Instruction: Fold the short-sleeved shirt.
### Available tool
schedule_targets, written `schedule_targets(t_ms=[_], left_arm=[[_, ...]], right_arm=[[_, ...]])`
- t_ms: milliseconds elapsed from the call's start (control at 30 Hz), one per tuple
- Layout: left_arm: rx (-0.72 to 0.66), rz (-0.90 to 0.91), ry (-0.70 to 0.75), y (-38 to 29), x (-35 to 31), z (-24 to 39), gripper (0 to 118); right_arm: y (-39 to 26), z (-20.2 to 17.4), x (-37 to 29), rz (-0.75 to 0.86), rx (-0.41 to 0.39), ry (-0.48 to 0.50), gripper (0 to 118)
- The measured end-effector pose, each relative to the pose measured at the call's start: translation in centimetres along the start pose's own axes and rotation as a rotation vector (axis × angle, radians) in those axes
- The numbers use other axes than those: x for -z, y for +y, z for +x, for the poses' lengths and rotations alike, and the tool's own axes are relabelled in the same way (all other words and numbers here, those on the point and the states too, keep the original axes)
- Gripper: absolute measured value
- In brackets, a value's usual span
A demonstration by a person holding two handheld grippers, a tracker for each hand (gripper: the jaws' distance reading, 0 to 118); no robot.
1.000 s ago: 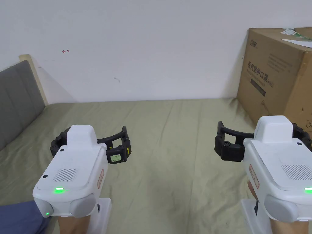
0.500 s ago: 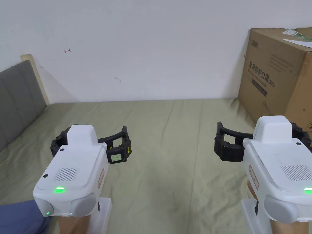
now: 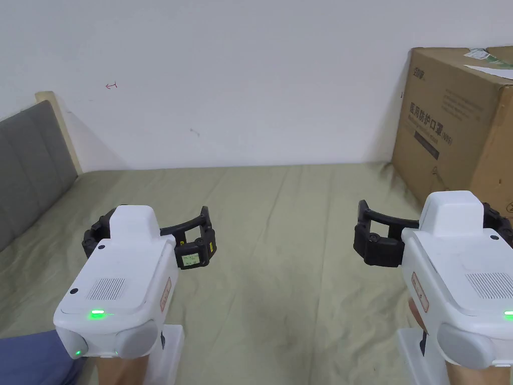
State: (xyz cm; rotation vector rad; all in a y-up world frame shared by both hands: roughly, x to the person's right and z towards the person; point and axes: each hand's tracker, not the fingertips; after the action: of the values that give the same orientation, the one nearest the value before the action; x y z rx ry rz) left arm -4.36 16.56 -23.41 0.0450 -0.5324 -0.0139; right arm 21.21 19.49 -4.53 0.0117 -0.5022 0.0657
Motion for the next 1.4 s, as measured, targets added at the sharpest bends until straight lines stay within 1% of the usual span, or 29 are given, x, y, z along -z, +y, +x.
schedule_targets(t_ms=[400, 567, 667, 767, 833, 867, 967, 1033, 1067, 1100, 1200, 1300, 1333, 1400], left_arm=[[0.001, 0.0, -0.002, 0.0, 0.0, 0.0, 118], [-0.004, -0.002, -0.005, 0.0, -0.1, 0.0, 118], [-0.009, -0.003, -0.007, 0.1, -0.1, 0.0, 118], [-0.02, -0.001, -0.01, 0.2, 0.0, 0.0, 118], [-0.026, -0.001, -0.015, 0.3, -0.1, 0.0, 118], [-0.028, 0.001, -0.016, 0.4, -0.1, 0.0, 118], [-0.024, 0.003, -0.018, 0.4, -0.1, 0.1, 118], [-0.019, 0.005, -0.018, 0.4, 0.0, 0.1, 118], [-0.018, 0.005, -0.017, 0.4, 0.0, 0.1, 118], [-0.02, 0.006, -0.017, 0.4, 0.0, 0.1, 118], [-0.027, 0.005, -0.018, 0.5, 0.1, 0.0, 118], [-0.028, 0.01, -0.016, 0.5, 0.1, 0.0, 118], [-0.026, 0.01, -0.016, 0.5, 0.1, 0.0, 118], [-0.025, 0.009, -0.016, 0.5, 0.1, 0.0, 118]], right_arm=[[0.1, 0.1, -0.1, 0.001, -0.003, -0.007, 118], [0.6, 0.0, 0.0, -0.048, 0.022, -0.018, 118], [1.3, -0.2, 0.6, -0.177, 0.07, -0.028, 118], [2.0, -0.4, 1.3, -0.342, 0.154, -0.073, 118], [2.4, -0.5, 1.9, -0.468, 0.203, -0.142, 118], [2.5, -0.5, 2.2, -0.512, 0.219, -0.156, 118], [2.4, -0.5, 2.6, -0.528, 0.234, -0.092, 118], [2.4, -0.4, 2.7, -0.53, 0.243, -0.08, 118], [2.4, -0.4, 2.6, -0.53, 0.265, -0.085, 118], [2.4, -0.4, 2.6, -0.525, 0.27, -0.089, 118], [2.4, -0.5, 2.5, -0.502, 0.254, -0.089, 118], [2.4, -0.8, 2.2, -0.45, 0.187, -0.088, 118], [2.4, -1.0, 2.2, -0.435, 0.17, -0.108, 118], [2.4, -1.1, 2.2, -0.44, 0.159, -0.109, 118]])
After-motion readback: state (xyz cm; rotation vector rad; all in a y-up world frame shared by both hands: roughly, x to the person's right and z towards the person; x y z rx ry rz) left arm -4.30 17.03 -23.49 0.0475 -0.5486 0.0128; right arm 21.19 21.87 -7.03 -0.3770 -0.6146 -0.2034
